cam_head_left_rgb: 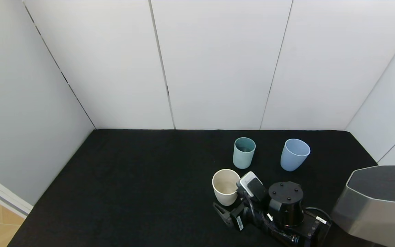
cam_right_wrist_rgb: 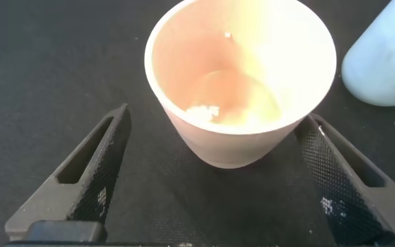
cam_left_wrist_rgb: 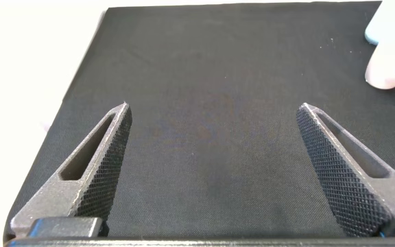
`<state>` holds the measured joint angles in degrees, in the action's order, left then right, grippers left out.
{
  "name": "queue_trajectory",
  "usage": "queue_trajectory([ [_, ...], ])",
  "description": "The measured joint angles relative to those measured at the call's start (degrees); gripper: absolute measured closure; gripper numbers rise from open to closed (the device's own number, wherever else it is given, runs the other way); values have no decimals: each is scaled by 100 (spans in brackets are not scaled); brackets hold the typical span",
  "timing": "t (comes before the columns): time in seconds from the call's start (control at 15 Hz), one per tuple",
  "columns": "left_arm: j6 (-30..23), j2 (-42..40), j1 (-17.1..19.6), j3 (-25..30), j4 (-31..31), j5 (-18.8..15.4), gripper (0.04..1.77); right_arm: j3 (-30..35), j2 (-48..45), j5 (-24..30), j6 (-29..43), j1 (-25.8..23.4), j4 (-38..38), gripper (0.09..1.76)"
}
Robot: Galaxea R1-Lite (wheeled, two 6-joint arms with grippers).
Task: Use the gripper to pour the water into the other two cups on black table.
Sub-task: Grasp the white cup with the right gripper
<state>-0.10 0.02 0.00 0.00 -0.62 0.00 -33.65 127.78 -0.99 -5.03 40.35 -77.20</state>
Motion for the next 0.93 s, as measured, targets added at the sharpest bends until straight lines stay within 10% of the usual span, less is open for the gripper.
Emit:
queue_trajectory([
  [0.93,2,0,0,0,0,0,9,-697,204,2,-20,-179,433,14],
])
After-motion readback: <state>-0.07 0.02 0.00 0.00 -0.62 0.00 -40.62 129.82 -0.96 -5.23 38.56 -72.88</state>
